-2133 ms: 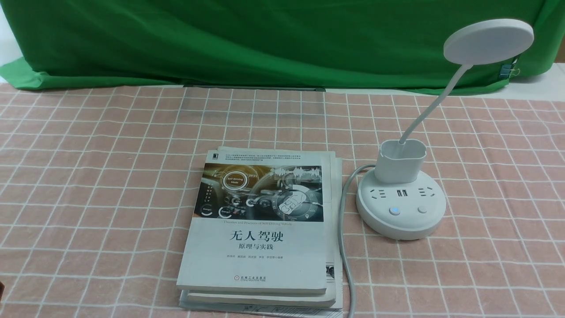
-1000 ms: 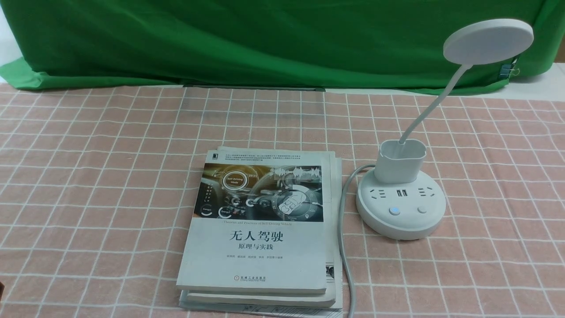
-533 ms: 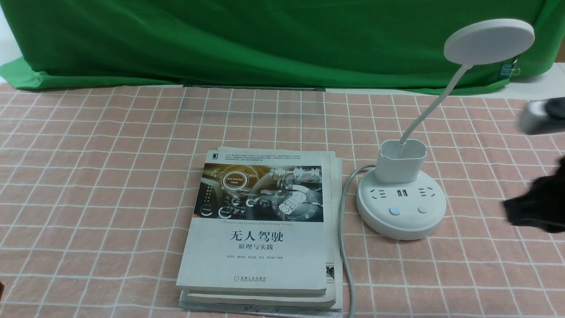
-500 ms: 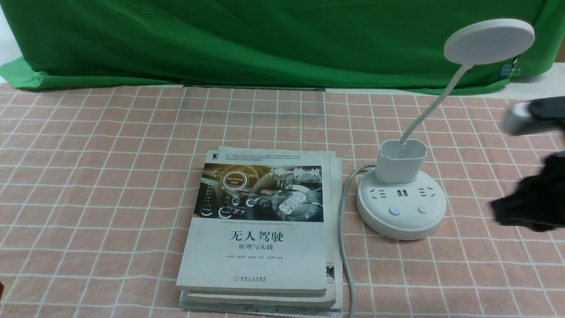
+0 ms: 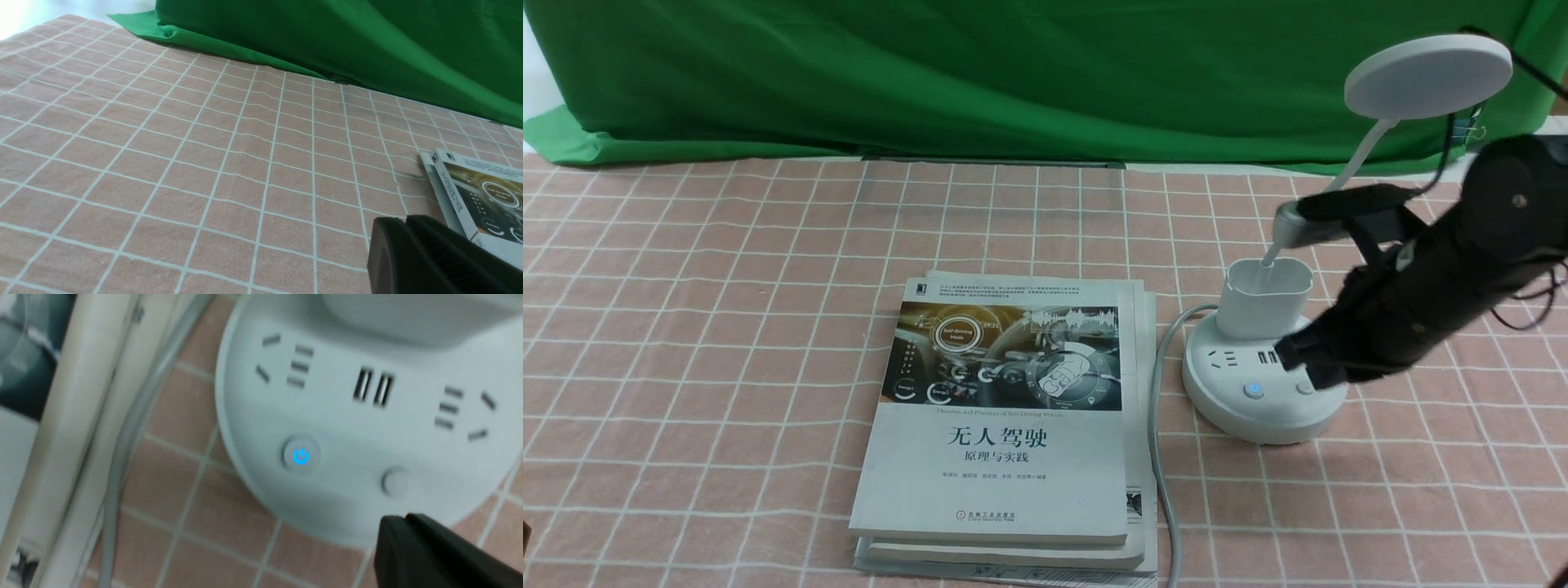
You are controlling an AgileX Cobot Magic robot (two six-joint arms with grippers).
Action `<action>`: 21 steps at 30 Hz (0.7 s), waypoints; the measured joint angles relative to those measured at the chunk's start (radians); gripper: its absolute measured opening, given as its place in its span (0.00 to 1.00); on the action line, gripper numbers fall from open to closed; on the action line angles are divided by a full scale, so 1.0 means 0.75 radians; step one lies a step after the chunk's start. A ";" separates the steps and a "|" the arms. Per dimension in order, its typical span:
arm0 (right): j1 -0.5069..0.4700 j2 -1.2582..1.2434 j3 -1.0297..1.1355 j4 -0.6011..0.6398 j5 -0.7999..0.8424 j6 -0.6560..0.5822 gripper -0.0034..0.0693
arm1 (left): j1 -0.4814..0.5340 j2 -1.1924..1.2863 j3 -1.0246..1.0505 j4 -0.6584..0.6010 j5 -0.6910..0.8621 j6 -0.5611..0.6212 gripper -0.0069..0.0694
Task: Turn on the table lamp on the pink coffee tablecloth with your hand.
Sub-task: 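Press the button on the base of the white desk lamp with the right gripper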
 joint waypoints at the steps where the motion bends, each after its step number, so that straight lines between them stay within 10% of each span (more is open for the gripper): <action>1: 0.000 0.027 -0.029 0.000 -0.005 -0.004 0.09 | 0.000 0.000 0.000 0.000 0.000 0.000 0.12; 21: 0.000 0.100 -0.061 0.000 -0.014 -0.011 0.09 | 0.000 0.000 0.000 0.000 0.000 0.000 0.12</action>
